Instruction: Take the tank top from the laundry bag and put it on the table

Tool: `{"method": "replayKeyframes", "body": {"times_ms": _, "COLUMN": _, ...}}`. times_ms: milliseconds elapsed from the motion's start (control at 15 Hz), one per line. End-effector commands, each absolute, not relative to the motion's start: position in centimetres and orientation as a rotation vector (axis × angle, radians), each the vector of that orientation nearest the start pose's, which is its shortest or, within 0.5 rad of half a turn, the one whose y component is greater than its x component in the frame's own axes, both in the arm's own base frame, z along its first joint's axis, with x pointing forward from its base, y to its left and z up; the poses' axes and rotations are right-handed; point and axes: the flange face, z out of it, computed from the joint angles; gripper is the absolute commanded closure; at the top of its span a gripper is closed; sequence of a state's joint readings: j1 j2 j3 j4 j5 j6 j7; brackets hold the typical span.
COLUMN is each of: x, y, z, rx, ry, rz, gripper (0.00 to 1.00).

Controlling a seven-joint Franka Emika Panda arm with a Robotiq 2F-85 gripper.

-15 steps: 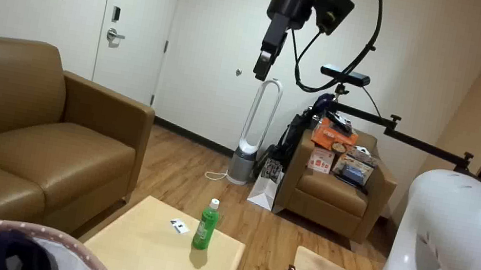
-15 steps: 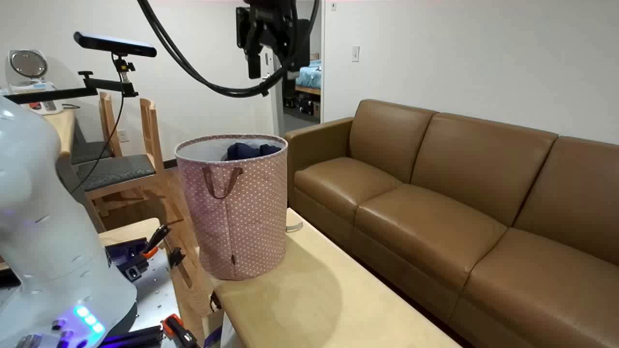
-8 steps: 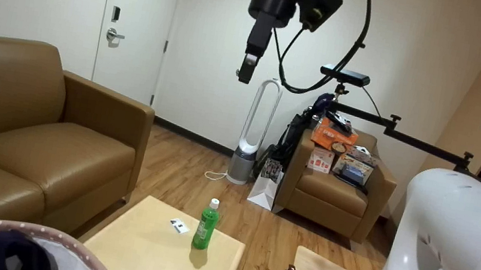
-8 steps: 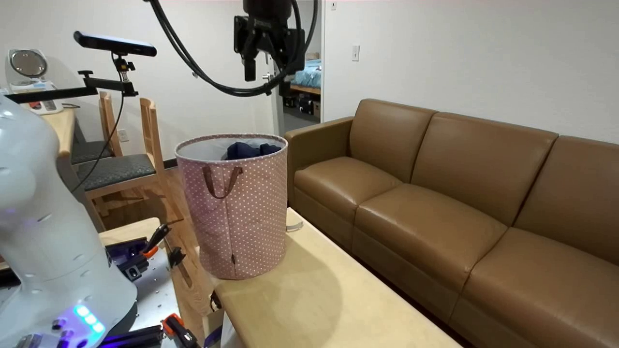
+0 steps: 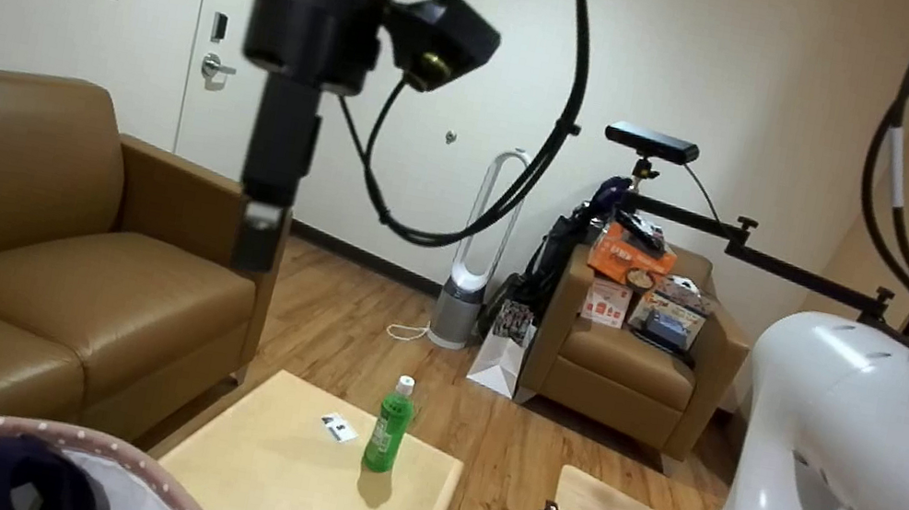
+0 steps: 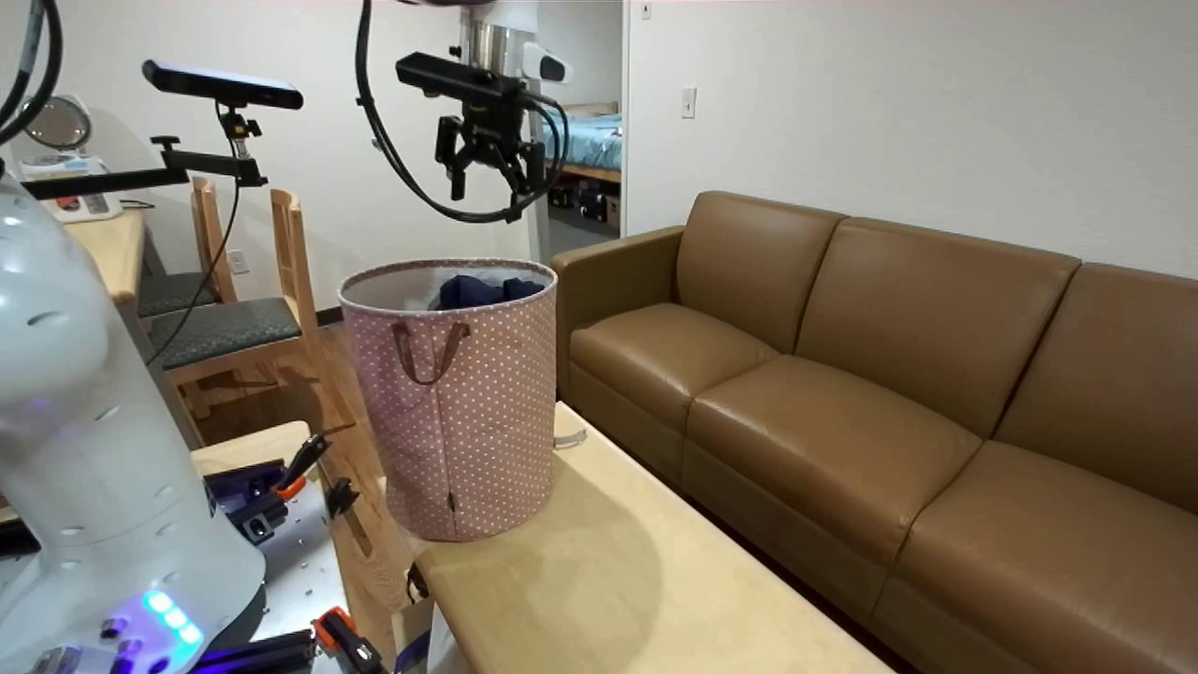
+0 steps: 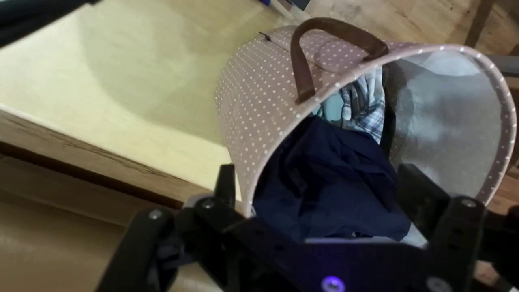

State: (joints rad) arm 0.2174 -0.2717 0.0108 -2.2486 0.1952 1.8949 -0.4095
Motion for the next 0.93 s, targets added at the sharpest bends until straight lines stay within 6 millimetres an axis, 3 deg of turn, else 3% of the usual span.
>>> {"method": "replayKeyframes", "body": {"times_ms": 0, "x": 45.6, "y": 20.2, "z": 42.2, "rx": -2.857, "ry": -0.853, "rz": 0.123, "gripper": 0.00}}
{"method": "replayKeyframes", "body": {"times_ms": 133, "x": 45.7, "y": 24.8, "z": 38.8, "rx": -2.875, "ry": -0.842, "rz": 0.141, "gripper": 0.00}}
{"method": "replayKeyframes", "body": {"times_ms": 400, "x": 45.4, "y": 29.5, "z": 33.2, "rx": -2.957, "ry": -0.924, "rz": 0.178, "gripper": 0.00}}
{"method": "replayKeyframes", "body": {"times_ms": 667, "x": 46.1, "y": 31.0, "z": 29.4, "rx": -3.091, "ry": -0.981, "rz": 0.196, "gripper": 0.00}}
{"method": "replayKeyframes", "body": {"times_ms": 867, "x": 46.5, "y": 31.9, "z": 28.2, "rx": -3.126, "ry": -1.075, "rz": 0.123, "gripper": 0.00}}
